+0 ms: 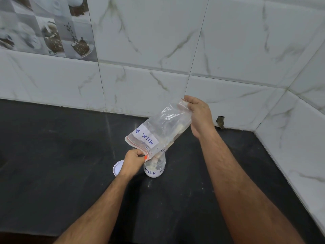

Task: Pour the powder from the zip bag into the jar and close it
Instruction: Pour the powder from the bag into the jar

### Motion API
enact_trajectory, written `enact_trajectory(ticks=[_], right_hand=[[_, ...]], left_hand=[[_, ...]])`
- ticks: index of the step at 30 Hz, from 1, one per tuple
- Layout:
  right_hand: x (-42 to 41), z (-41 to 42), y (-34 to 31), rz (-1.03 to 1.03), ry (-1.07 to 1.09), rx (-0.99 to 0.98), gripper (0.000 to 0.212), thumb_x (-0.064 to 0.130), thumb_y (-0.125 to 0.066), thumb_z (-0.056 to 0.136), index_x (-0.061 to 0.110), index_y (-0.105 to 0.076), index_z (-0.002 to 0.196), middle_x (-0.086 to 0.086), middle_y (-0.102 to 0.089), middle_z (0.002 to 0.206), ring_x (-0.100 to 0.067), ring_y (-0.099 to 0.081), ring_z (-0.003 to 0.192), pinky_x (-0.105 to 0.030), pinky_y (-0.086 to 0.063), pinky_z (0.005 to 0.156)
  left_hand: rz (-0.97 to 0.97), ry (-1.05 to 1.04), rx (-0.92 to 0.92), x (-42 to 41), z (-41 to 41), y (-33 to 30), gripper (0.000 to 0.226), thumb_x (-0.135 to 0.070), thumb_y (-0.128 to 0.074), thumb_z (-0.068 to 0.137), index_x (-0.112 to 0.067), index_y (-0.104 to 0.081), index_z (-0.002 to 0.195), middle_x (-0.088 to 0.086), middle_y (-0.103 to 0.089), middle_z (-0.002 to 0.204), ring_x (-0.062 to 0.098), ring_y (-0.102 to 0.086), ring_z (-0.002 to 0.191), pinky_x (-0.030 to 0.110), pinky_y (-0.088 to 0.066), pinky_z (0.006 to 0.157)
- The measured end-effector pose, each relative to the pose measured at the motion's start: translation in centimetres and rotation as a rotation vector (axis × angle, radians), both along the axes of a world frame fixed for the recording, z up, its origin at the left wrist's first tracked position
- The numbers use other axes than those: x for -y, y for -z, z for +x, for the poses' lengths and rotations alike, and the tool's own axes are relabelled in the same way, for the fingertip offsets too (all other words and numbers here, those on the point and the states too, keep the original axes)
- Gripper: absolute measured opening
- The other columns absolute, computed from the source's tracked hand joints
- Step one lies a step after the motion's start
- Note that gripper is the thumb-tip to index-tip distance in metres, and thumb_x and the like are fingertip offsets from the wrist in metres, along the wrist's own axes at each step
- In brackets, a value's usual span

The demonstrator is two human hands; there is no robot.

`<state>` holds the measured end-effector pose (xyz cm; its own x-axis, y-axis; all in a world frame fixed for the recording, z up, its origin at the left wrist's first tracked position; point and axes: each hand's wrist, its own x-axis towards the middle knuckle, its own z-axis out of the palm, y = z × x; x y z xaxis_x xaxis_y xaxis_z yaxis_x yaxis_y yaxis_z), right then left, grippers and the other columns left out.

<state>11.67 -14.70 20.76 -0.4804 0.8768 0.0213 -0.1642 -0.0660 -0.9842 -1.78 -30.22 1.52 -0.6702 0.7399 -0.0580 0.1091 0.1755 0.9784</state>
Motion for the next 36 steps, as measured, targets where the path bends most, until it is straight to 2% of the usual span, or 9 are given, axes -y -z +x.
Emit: enact_trajectory(ticks=[6,10,17,21,24,27,30,33,36], right_hand=[[0.5,-0.7,-0.3,0.054,0.008,0.067,0.038,-0.005,-0.042,0.096,0.004,-0.063,0.126,-0.014,-0.068,0.126,-0.028,-0.065,0.118,-0.038,-0.052,0.103],[0.1,-1.2,-0.1,0.087,0.068,0.167,0.041,-0.003,-0.043,0.096,0.003,-0.06,0.132,-0.014,-0.063,0.132,-0.029,-0.059,0.125,-0.046,-0.046,0.11],[0.7,-1.3,-0.4,0.131,0.045,0.138,0.04,0.001,-0.046,0.097,0.006,-0.059,0.134,-0.01,-0.064,0.132,-0.026,-0.061,0.123,-0.044,-0.047,0.109],[1.4,-1.2,-0.3,0.143,0.016,0.112,0.037,0.002,-0.045,0.098,0.007,-0.06,0.132,-0.007,-0.067,0.128,-0.023,-0.062,0.122,-0.043,-0.046,0.11],[1.6,-1.5,0.0,0.098,0.0,0.067,0.036,0.001,-0.047,0.098,0.006,-0.06,0.131,-0.008,-0.068,0.126,-0.025,-0.063,0.121,-0.044,-0.047,0.11],[1.4,-1.6,0.2,0.075,-0.012,0.062,0.037,0.002,-0.049,0.097,0.007,-0.057,0.134,-0.01,-0.067,0.129,-0.027,-0.063,0.121,-0.046,-0.046,0.11],[1.3,-1.2,1.0,0.037,-0.043,0.018,0.042,0.017,-0.065,0.093,0.013,-0.055,0.133,-0.013,-0.062,0.134,-0.027,-0.063,0.12,-0.043,-0.05,0.106],[1.2,-0.7,2.3,0.034,-0.085,0.054,0.044,0.028,-0.074,0.087,0.007,-0.063,0.124,-0.016,-0.07,0.122,-0.029,-0.069,0.111,-0.045,-0.054,0.099],[1.4,-0.7,3.7,0.05,-0.139,0.18,0.019,0.028,-0.062,0.098,0.015,-0.07,0.109,-0.004,-0.078,0.105,-0.024,-0.073,0.104,-0.041,-0.056,0.092]], left_hand=[[0.0,0.025,0.019,-0.1,-0.4,0.6,0.029,-0.017,-0.081,0.08,0.01,-0.071,0.087,0.007,-0.068,0.082,0.019,-0.055,0.081,0.043,-0.054,0.08],[0.008,-0.006,0.023,0.1,-0.1,0.6,0.001,-0.012,-0.081,0.081,-0.01,-0.08,0.081,0.009,-0.079,0.088,0.016,-0.068,0.085,0.046,-0.057,0.089],[0.041,-0.003,0.029,-0.1,0.2,0.0,0.02,-0.01,-0.08,0.081,-0.028,-0.081,0.074,-0.007,-0.08,0.086,0.014,-0.074,0.092,0.037,-0.059,0.087],[0.024,-0.02,0.017,0.0,0.1,0.2,0.016,-0.01,-0.081,0.081,-0.023,-0.081,0.07,-0.006,-0.08,0.081,0.015,-0.073,0.087,0.036,-0.06,0.083],[0.015,-0.024,-0.015,0.1,-0.1,0.6,0.025,-0.011,-0.08,0.081,-0.027,-0.077,0.062,-0.012,-0.073,0.066,-0.001,-0.062,0.067,0.026,-0.056,0.071],[0.036,-0.011,-0.011,0.1,-0.1,0.7,0.024,-0.012,-0.08,0.082,-0.031,-0.079,0.067,-0.01,-0.078,0.075,-0.004,-0.064,0.071,0.018,-0.056,0.07],[0.06,-0.01,0.02,0.2,-0.2,0.8,0.017,-0.014,-0.08,0.082,-0.027,-0.08,0.072,-0.003,-0.08,0.084,0.0,-0.068,0.076,0.017,-0.058,0.073],[0.07,-0.02,0.043,0.2,-0.2,0.9,0.012,-0.014,-0.081,0.082,-0.024,-0.081,0.076,0.004,-0.079,0.088,0.003,-0.067,0.077,0.021,-0.058,0.073],[0.084,-0.029,0.059,0.2,-0.2,1.0,0.022,-0.011,-0.08,0.082,-0.031,-0.081,0.072,0.001,-0.08,0.086,0.002,-0.069,0.078,0.018,-0.058,0.071]])
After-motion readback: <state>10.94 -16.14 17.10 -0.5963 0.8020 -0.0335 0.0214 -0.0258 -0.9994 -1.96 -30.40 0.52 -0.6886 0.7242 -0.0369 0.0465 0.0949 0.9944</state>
